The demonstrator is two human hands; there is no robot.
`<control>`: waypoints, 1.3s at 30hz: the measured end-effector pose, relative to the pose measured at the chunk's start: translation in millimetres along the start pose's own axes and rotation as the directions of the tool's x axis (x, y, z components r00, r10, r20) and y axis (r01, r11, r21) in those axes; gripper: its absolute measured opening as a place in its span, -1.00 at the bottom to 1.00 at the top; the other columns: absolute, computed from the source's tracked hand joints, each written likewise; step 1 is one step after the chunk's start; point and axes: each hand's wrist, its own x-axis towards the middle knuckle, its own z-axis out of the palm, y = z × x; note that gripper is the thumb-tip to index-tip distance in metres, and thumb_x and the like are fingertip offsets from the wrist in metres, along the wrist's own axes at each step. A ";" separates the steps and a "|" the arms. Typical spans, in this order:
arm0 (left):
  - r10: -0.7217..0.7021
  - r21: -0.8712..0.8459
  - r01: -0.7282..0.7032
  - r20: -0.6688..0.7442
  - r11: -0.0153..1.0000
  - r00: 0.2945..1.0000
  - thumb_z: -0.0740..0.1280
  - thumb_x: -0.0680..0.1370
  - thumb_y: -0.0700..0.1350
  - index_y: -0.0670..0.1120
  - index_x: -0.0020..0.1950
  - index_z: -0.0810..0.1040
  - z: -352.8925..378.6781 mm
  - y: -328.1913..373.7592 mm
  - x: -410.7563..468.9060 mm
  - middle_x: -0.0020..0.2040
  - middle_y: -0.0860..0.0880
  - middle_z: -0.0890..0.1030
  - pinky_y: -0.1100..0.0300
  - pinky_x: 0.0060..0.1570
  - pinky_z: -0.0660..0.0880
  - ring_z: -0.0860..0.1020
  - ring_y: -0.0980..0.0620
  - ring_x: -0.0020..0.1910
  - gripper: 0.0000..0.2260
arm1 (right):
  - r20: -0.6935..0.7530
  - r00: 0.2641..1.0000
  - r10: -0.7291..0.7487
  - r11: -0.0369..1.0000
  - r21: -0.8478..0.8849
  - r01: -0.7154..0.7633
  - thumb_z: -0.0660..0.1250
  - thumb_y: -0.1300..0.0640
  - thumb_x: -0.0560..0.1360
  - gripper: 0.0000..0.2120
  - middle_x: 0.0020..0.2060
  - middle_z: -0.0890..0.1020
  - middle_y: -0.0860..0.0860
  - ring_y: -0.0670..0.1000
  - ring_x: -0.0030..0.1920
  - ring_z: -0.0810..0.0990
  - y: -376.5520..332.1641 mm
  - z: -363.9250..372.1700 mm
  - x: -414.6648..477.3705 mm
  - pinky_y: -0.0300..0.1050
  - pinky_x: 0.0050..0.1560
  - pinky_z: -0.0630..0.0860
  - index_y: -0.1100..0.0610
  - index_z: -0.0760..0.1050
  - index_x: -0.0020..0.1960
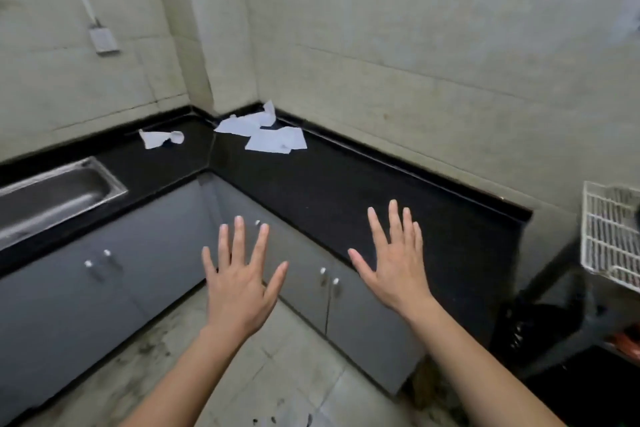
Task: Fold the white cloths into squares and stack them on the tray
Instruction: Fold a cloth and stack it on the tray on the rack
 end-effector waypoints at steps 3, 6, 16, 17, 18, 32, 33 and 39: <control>-0.063 0.030 0.063 -0.015 0.998 0.998 -0.06 0.58 0.35 0.07 0.61 0.07 -5.3 -81.1 25.3 0.62 -0.14 -0.04 -0.36 0.45 0.08 -0.08 -0.21 0.59 -0.34 | 0.027 0.996 -0.082 0.996 0.038 0.081 0.05 -0.36 0.54 -0.19 0.61 -0.10 0.19 0.26 0.59 -0.09 -83.3 37.2 51.5 0.22 0.56 -0.04 0.02 -0.07 0.63; -0.154 0.055 0.155 -0.016 0.986 0.988 -0.08 0.58 0.36 0.08 0.62 0.01 -13.0 -155.3 51.0 0.62 -0.14 -0.12 -0.36 0.46 0.04 -0.14 -0.20 0.59 -0.34 | 0.046 0.983 -0.179 0.982 0.062 0.176 0.06 -0.35 0.54 -0.18 0.60 -0.09 0.22 0.28 0.59 -0.07 -161.5 65.8 96.2 0.25 0.55 0.03 0.05 -0.06 0.63; -0.261 0.085 0.263 -0.030 0.961 0.965 -0.08 0.59 0.34 0.06 0.62 0.01 9.5 -291.3 133.1 0.62 -0.16 -0.12 -0.34 0.47 0.05 -0.13 -0.20 0.59 -0.34 | 0.097 0.947 -0.306 0.948 0.125 0.293 0.07 -0.33 0.55 -0.20 0.60 -0.10 0.22 0.26 0.59 -0.09 -282.7 145.4 201.3 0.25 0.55 0.05 0.07 -0.05 0.63; -0.259 0.093 0.261 -0.027 0.961 0.965 -0.08 0.59 0.34 0.05 0.62 0.03 14.6 -298.3 141.7 0.62 -0.16 -0.10 -0.34 0.46 0.05 -0.11 -0.20 0.59 -0.34 | 0.104 0.944 -0.314 0.945 0.134 0.300 0.07 -0.33 0.55 -0.20 0.60 -0.10 0.22 0.26 0.59 -0.09 -288.5 153.5 211.6 0.25 0.55 0.06 0.07 -0.05 0.63; -0.254 0.105 0.255 -0.021 0.961 0.967 -0.07 0.59 0.33 0.04 0.62 0.05 21.2 -307.2 155.3 0.62 -0.17 -0.08 -0.34 0.45 0.06 -0.09 -0.21 0.59 -0.34 | 0.110 0.940 -0.324 0.941 0.144 0.307 0.08 -0.32 0.56 -0.20 0.60 -0.10 0.23 0.27 0.59 -0.08 -295.1 164.1 227.2 0.25 0.55 0.07 0.07 -0.05 0.63; -0.302 0.265 0.278 0.052 0.923 0.952 -0.03 0.57 0.29 -0.03 0.57 0.23 85.0 -419.4 416.4 0.59 -0.22 0.10 -0.38 0.36 0.23 0.12 -0.27 0.55 -0.34 | 0.166 0.894 -0.417 0.901 0.205 0.383 0.06 -0.29 0.58 -0.23 0.60 -0.14 0.22 0.27 0.59 -0.11 -372.6 279.5 527.7 0.20 0.56 -0.04 0.07 -0.07 0.63; -0.317 0.262 0.293 0.055 0.920 0.947 -0.02 0.57 0.29 -0.03 0.57 0.23 87.2 -426.4 430.9 0.59 -0.22 0.11 -0.38 0.36 0.22 0.12 -0.27 0.55 -0.34 | 0.180 0.889 -0.420 0.899 0.216 0.381 0.07 -0.27 0.59 -0.24 0.60 -0.13 0.22 0.27 0.59 -0.11 -378.9 283.9 546.4 0.21 0.57 -0.03 0.08 -0.07 0.63; -0.388 0.288 0.340 0.130 0.895 0.912 -0.09 0.57 0.32 -0.01 0.57 0.23 120.0 -472.7 485.9 0.59 -0.20 0.14 -0.34 0.36 0.28 0.14 -0.25 0.55 -0.33 | 0.239 0.843 -0.481 0.870 0.249 0.426 0.10 -0.21 0.61 -0.28 0.60 -0.10 0.20 0.25 0.60 -0.11 -408.4 323.9 617.2 0.17 0.56 -0.06 0.08 -0.05 0.63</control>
